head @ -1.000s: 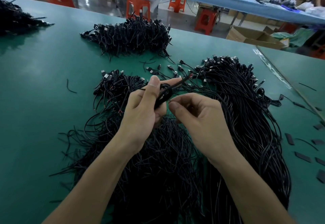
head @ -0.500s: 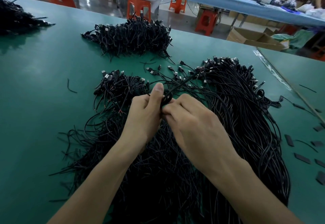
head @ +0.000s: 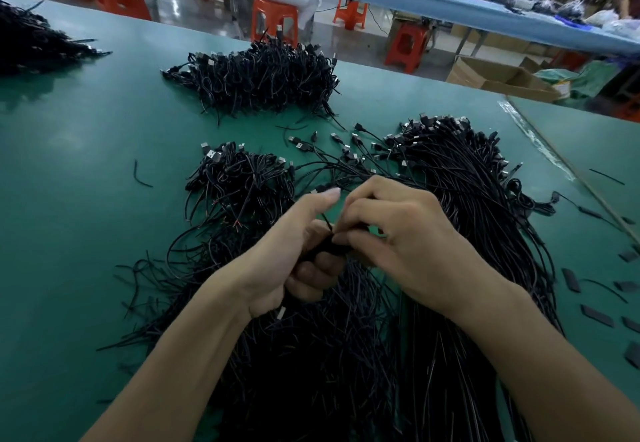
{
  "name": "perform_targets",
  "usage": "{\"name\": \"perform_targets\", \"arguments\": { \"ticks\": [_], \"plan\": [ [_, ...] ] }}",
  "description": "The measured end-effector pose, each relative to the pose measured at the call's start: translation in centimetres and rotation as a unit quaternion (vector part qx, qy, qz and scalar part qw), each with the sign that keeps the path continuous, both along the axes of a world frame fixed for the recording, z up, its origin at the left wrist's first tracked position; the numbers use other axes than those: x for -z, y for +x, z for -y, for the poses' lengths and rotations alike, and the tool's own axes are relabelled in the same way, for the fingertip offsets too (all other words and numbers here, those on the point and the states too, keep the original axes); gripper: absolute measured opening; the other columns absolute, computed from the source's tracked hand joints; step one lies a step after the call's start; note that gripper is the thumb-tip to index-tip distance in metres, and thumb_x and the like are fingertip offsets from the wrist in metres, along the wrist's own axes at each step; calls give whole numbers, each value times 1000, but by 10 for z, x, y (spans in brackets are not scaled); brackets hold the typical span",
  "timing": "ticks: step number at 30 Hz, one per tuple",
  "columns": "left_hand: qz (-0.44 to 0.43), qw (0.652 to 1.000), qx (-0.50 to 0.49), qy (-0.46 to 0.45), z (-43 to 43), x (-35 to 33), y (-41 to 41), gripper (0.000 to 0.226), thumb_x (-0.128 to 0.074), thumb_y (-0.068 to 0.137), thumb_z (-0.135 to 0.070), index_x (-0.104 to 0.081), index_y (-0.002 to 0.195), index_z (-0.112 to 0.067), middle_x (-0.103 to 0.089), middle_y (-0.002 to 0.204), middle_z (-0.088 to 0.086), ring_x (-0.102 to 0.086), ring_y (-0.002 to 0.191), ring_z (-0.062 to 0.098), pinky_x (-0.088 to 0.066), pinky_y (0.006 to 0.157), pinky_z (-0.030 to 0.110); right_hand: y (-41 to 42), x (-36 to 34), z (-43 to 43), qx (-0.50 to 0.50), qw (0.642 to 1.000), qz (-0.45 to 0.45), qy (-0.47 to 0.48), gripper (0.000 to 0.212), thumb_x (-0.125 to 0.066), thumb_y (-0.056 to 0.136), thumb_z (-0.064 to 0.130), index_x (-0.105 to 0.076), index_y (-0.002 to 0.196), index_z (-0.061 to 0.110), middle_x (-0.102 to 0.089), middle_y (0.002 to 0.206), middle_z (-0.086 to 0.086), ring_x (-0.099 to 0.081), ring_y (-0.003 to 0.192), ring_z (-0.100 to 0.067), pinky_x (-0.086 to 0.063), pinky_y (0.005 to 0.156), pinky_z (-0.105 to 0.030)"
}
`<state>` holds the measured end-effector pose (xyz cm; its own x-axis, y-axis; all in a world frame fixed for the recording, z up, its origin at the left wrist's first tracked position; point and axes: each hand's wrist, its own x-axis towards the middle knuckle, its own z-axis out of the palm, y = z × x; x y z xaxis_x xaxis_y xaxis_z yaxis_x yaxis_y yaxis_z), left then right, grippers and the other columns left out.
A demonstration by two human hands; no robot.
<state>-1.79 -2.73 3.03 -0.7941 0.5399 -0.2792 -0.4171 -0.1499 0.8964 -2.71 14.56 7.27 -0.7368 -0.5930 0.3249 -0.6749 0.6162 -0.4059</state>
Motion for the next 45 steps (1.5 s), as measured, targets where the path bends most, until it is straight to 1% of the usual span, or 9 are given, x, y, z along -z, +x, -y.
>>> {"name": "perform_targets", "arguments": {
  "ticks": [4, 8, 13, 17, 29, 32, 36, 40, 45],
  "plan": [
    [-109, 987, 87, -84, 6, -3, 2, 26, -81, 74, -32, -62, 85, -17, -37, 58, -11, -30, 46, 4, -26, 40, 15, -2, -1, -3, -3, 999, 36, 9, 12, -74, 88, 21, -71, 99, 22, -59, 98, 11, -58, 88, -5, -50, 78, -24],
    [-121, 979, 103, -128, 4, -3, 4, 15, -74, 88, -6, -61, 93, -13, -52, 53, -17, -35, 44, 2, -27, 41, 16, -2, -3, -3, 13, 997, 60, 50, 36, -74, 88, 30, -66, 123, 28, -58, 102, 15, -58, 89, -1, -51, 80, -25],
    [-166, 968, 103, -156, 0, -2, 5, 5, -65, 93, 2, -62, 97, 0, -59, 58, -20, -49, 46, -5, -37, 49, 6, 0, -7, -1, -5, 995, 82, 48, 14, -76, 85, 26, -68, 94, 33, -59, 90, 15, -58, 86, -5, -51, 79, -34],
    [-199, 958, 94, -185, -1, 0, 4, 13, -64, 93, 3, -62, 105, 8, -62, 83, -7, -58, 75, 1, -46, 74, 14, 1, -8, 2, -21, 992, 94, 84, 14, -72, 88, 25, -61, 89, 34, -56, 92, 15, -56, 89, -8, -51, 82, -37],
    [-199, 957, 39, -209, -2, 0, 4, 8, -64, 95, -4, -68, 88, -4, -50, 59, -15, -42, 52, 4, -35, 52, 14, 6, -11, 5, -15, 985, -25, 173, 17, -54, 98, 31, -66, 102, 19, -56, 98, 5, -53, 92, -15, -52, 78, -39],
    [-120, 983, -23, -135, -3, 0, 3, 40, -53, 98, -3, -66, 66, -25, -40, 61, -5, -33, 50, 8, -26, 46, 22, 6, -6, 5, 4, 976, -118, 181, 20, -51, 99, 26, -67, 98, 14, -57, 94, 0, -54, 89, -19, -53, 69, -39],
    [-17, 996, -77, 49, -7, -3, -1, 23, -38, 95, -6, -53, 80, -15, -43, 69, -1, -38, 56, 10, -30, 49, 22, 4, 3, 4, 51, 975, -184, 109, 19, -50, 99, 23, -65, 93, 12, -57, 92, 0, -55, 82, -17, -54, 60, -38],
    [-84, 984, -116, 109, -9, -1, 0, 8, -64, 91, -9, -60, 98, -9, -59, 78, 2, -57, 68, 12, -46, 58, 24, 3, 16, 6, 98, 985, -126, -67, 8, -59, 98, 20, -64, 93, 15, -56, 93, 7, -54, 80, -8, -50, 67, -28],
    [-290, 917, -250, -109, -9, 2, -1, 29, -72, 86, -20, -67, 113, -28, -65, 115, -3, -60, 107, -1, -50, 94, 21, 6, 29, 11, 136, 955, 37, -262, 10, -61, 97, 16, -61, 93, 26, -62, 88, 15, -59, 83, -5, -44, 72, -13]
  ]
}}
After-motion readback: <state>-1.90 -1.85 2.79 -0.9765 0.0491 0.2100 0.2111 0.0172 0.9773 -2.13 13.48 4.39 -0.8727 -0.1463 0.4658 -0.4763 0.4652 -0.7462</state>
